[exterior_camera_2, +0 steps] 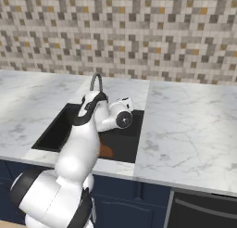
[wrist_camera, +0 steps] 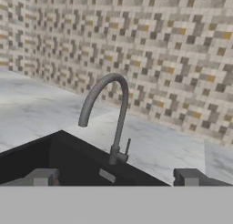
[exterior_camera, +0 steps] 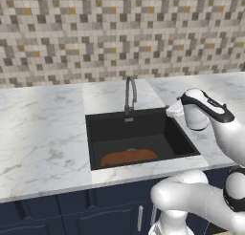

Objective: Turn on the sink faucet with hot water and rinse the cutting board for ten seconds, then turn off the faucet. Push the cutting board to reach the water if necessary.

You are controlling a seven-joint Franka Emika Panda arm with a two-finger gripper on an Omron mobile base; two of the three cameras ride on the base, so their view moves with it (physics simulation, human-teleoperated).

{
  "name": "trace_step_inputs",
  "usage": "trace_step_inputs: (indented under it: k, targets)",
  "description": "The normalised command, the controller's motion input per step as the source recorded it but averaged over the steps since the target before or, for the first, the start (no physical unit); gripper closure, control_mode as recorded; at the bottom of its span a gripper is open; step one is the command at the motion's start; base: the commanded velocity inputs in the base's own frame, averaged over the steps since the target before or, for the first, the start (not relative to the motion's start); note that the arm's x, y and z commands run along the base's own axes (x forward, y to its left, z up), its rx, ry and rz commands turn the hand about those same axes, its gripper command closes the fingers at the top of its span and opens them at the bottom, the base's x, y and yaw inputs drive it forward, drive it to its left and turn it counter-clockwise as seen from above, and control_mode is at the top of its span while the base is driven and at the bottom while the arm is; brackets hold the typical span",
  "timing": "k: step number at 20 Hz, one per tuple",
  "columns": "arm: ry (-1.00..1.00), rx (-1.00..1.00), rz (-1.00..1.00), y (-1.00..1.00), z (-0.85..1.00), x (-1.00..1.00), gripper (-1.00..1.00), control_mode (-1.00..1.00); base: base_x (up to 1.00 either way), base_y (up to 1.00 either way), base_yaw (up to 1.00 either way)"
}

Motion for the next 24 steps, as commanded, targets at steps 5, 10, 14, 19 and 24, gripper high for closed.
trace_step_inputs:
  k: [5, 10, 14, 19, 24]
  targets:
    - [0.00, 0.00, 0.00, 0.00, -0.23, 0.64, -1.00, -1.00, 0.00, 0.00, 0.00]
    - [-0.01, 0.00, 0.00, 0.00, -0.25, 0.54, -1.00, -1.00, 0.00, 0.00, 0.00]
    - [-0.02, 0.00, 0.00, 0.00, -0.32, 0.44, -1.00, -1.00, 0.00, 0.00, 0.00]
    - [0.00, 0.00, 0.00, 0.00, -0.36, 0.39, -1.00, -1.00, 0.00, 0.00, 0.00]
    - [0.00, 0.00, 0.00, 0.02, -0.38, 0.32, -1.00, -1.00, 0.00, 0.00, 0.00]
